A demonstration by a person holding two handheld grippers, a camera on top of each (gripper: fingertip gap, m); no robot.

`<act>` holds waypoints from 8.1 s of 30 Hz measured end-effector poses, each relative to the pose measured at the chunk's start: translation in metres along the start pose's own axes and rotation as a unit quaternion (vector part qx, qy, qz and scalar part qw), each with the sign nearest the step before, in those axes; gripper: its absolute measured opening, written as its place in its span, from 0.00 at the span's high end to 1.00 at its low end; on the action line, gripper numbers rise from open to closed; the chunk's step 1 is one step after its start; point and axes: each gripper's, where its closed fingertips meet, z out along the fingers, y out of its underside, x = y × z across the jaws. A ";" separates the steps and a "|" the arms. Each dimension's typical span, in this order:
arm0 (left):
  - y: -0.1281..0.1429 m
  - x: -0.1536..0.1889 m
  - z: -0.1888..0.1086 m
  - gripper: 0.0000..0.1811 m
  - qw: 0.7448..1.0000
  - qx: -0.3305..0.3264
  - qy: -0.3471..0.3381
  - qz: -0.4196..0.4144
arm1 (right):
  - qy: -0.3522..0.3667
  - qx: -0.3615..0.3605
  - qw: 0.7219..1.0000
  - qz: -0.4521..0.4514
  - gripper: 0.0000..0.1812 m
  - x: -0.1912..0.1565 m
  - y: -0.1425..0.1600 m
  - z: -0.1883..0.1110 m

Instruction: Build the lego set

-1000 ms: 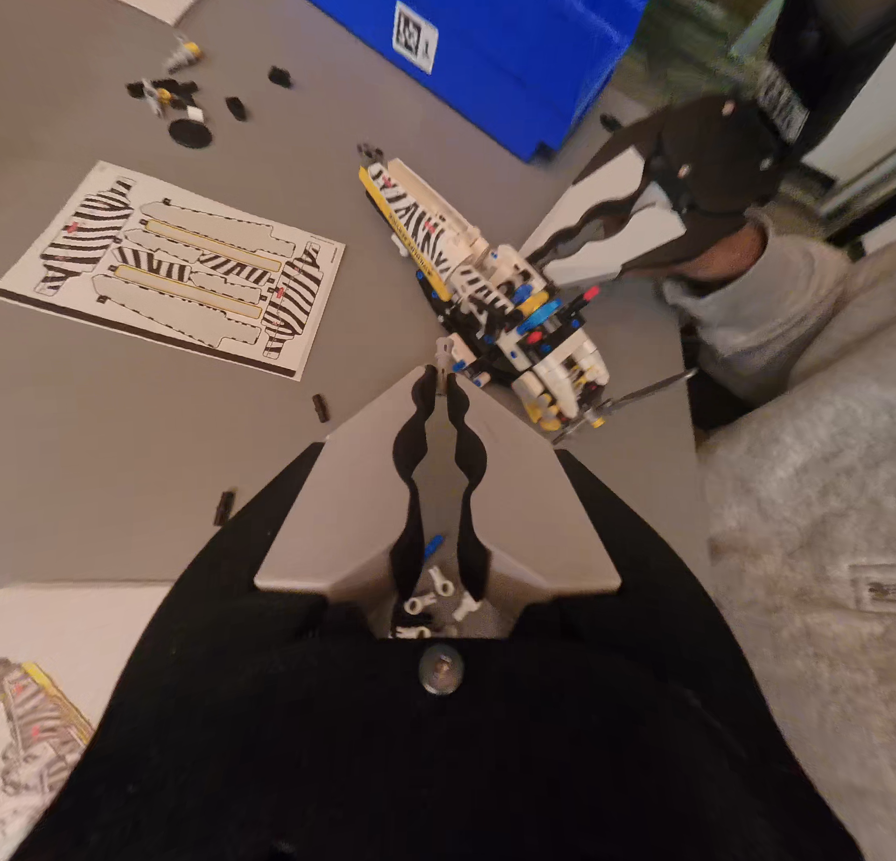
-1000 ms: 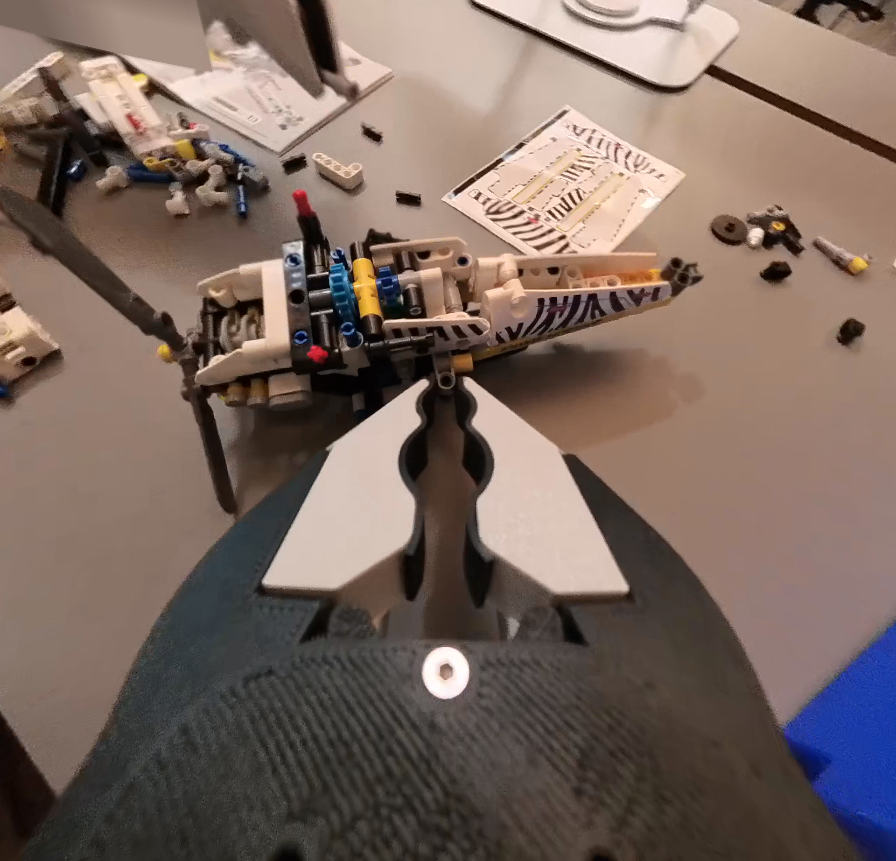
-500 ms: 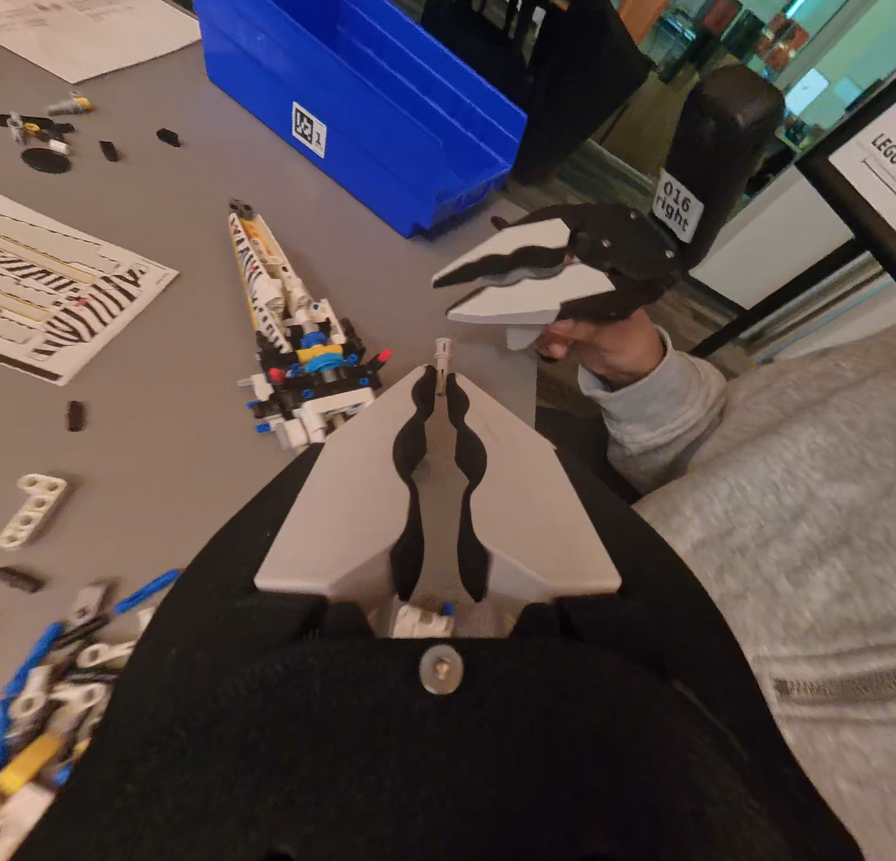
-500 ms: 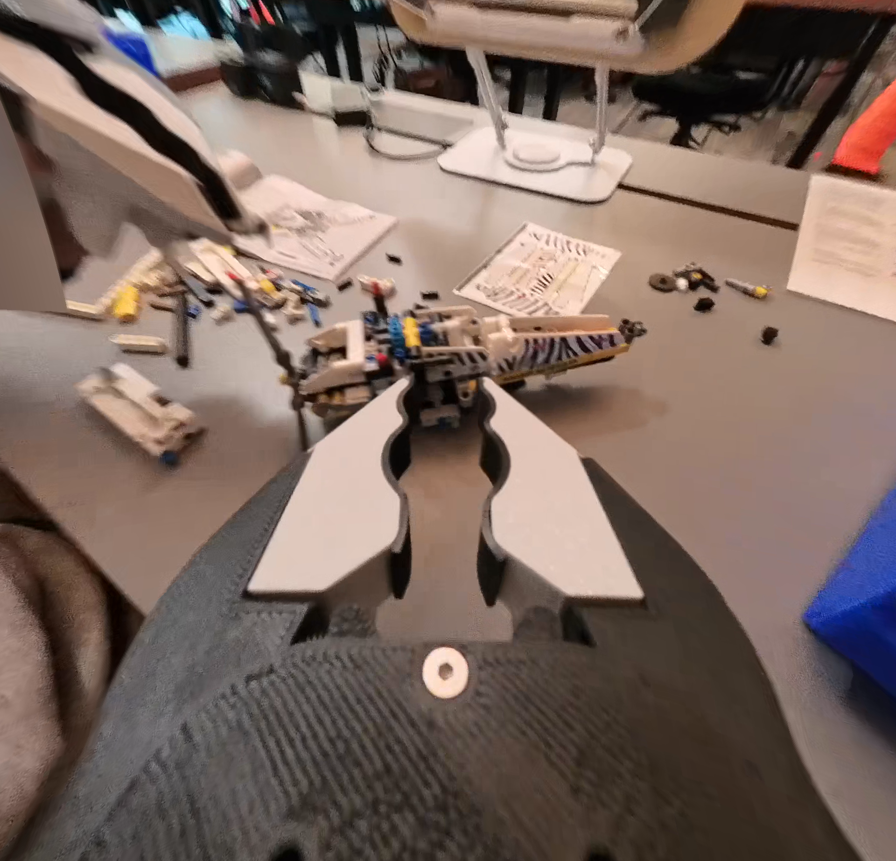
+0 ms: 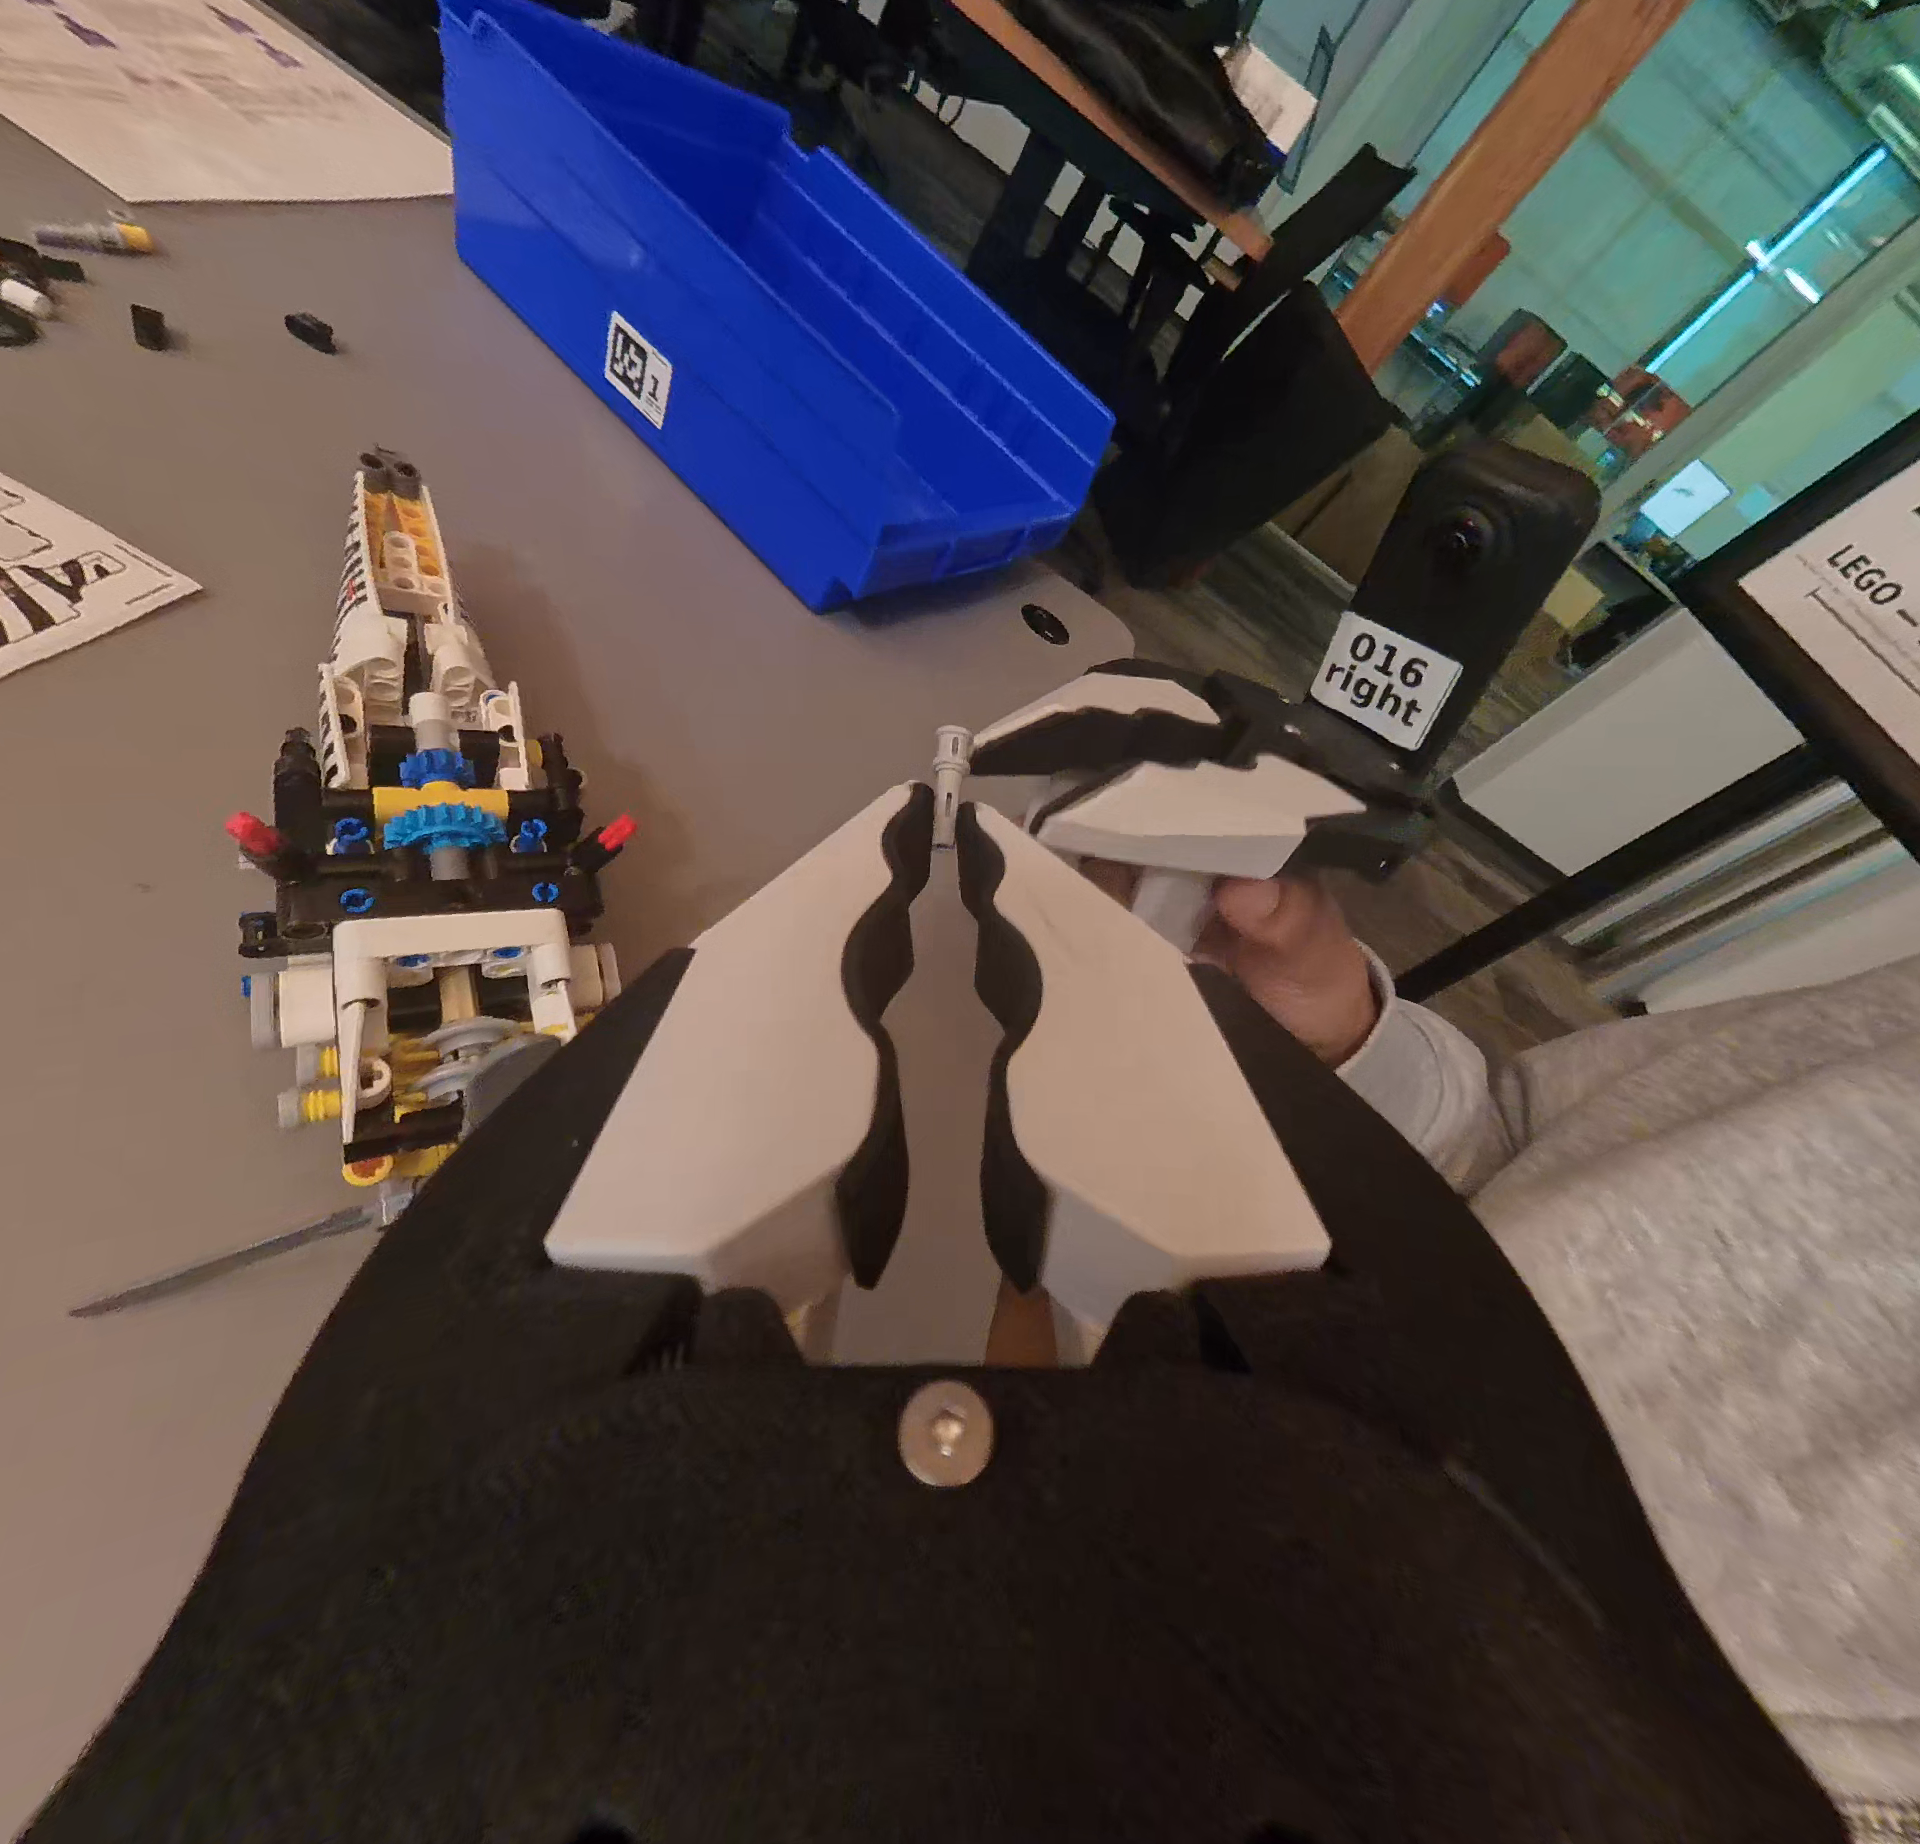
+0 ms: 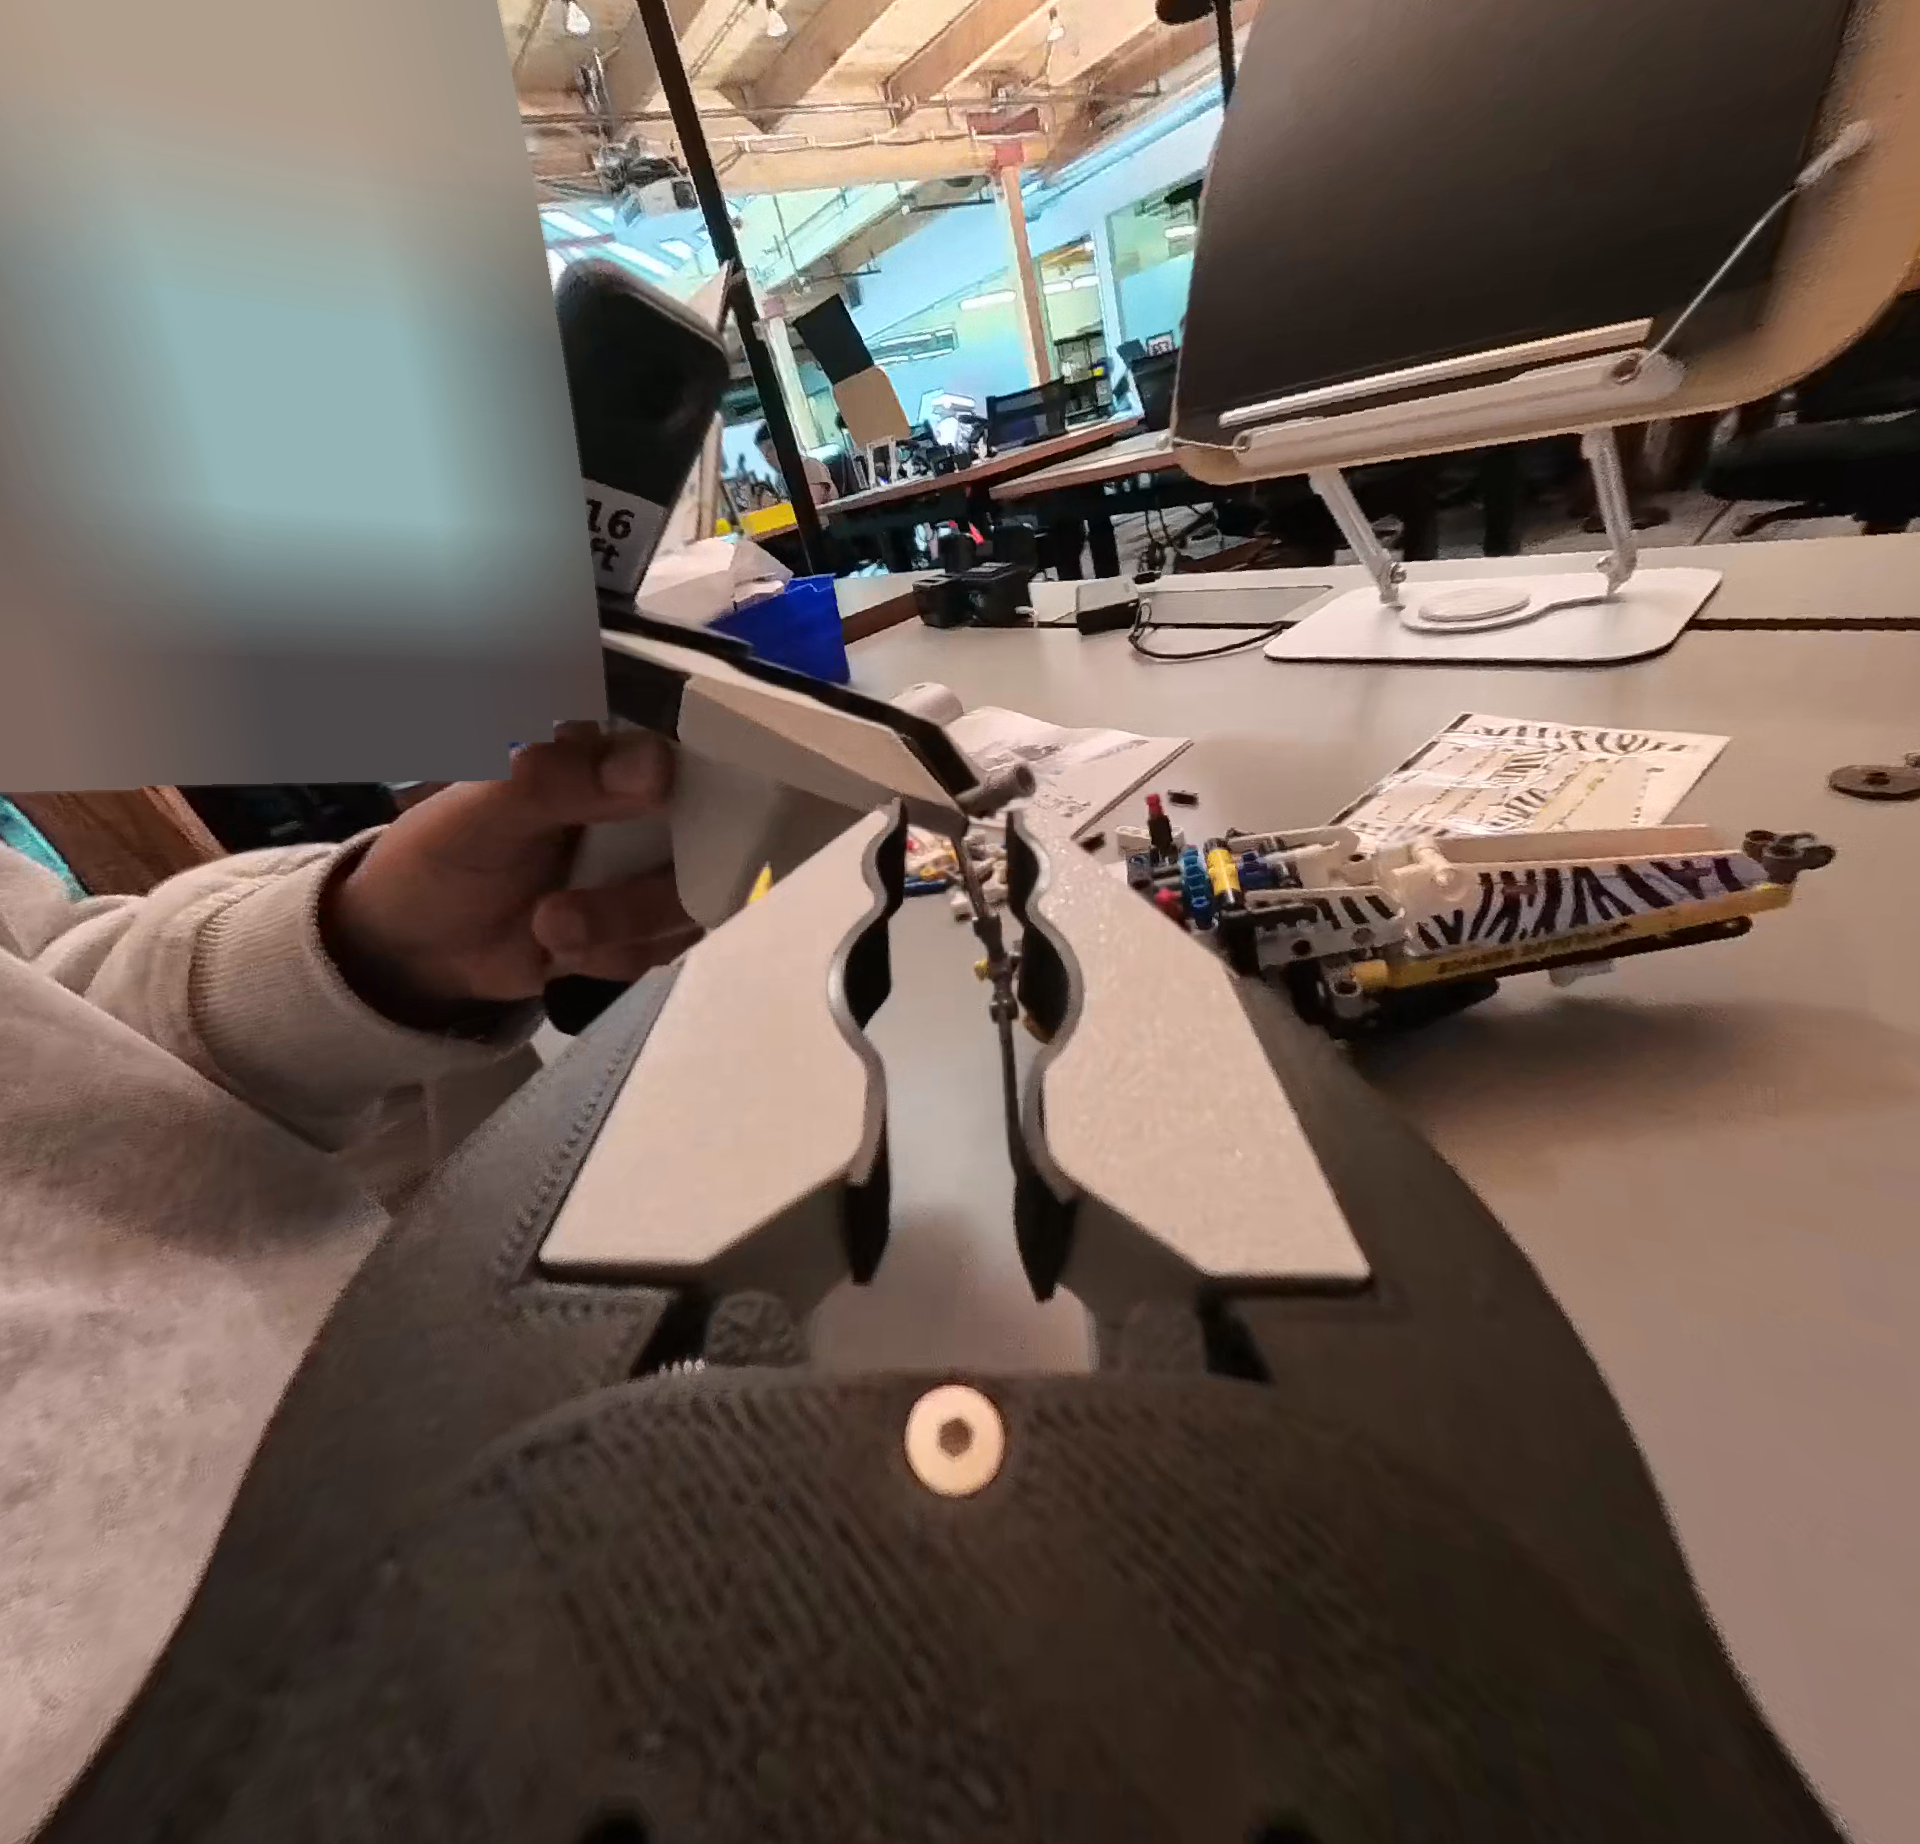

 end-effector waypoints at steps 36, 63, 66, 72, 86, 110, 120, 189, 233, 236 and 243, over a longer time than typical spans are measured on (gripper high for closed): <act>0.003 0.021 -0.009 0.93 0.986 0.012 0.111 -0.128 | 0.078 -0.003 0.923 -0.378 0.98 -0.019 0.003 0.000; 0.038 0.010 -0.019 0.97 0.982 -0.129 0.110 -0.086 | -0.048 -0.112 0.952 -0.279 0.98 -0.020 0.045 -0.007; 0.038 0.009 -0.019 0.97 0.982 -0.129 0.111 -0.087 | -0.052 -0.117 0.951 -0.280 0.97 -0.021 0.047 -0.007; 0.035 0.004 -0.018 0.97 0.982 -0.116 0.108 -0.104 | -0.060 -0.122 0.954 -0.267 0.95 -0.022 0.048 -0.007; 0.025 0.015 -0.008 0.90 0.981 -0.078 0.134 -0.114 | -0.064 -0.076 0.970 -0.223 0.98 -0.018 0.033 -0.012; -0.051 -0.113 -0.031 0.72 0.993 -0.082 -0.077 -0.024 | 0.109 -0.268 0.953 -0.086 0.98 0.074 0.067 -0.016; -0.017 -0.175 -0.004 0.85 0.974 -0.153 -0.015 -0.166 | 0.121 -0.425 0.890 -0.114 0.98 0.102 0.098 -0.001; -0.040 -0.181 -0.034 0.92 0.972 -0.130 -0.154 0.122 | 0.151 -0.457 0.869 -0.110 0.98 0.083 0.107 0.023; 0.072 -0.066 -0.197 0.87 0.987 0.130 -0.098 0.002 | -0.030 -0.419 0.895 -0.150 0.76 -0.061 0.157 0.090; 0.069 -0.066 -0.199 0.87 0.986 0.142 -0.083 -0.014 | -0.029 -0.416 0.897 -0.150 0.76 -0.061 0.157 0.089; 0.059 -0.063 -0.198 0.85 0.985 0.165 -0.038 -0.042 | -0.010 -0.412 0.899 -0.147 0.77 -0.058 0.156 0.085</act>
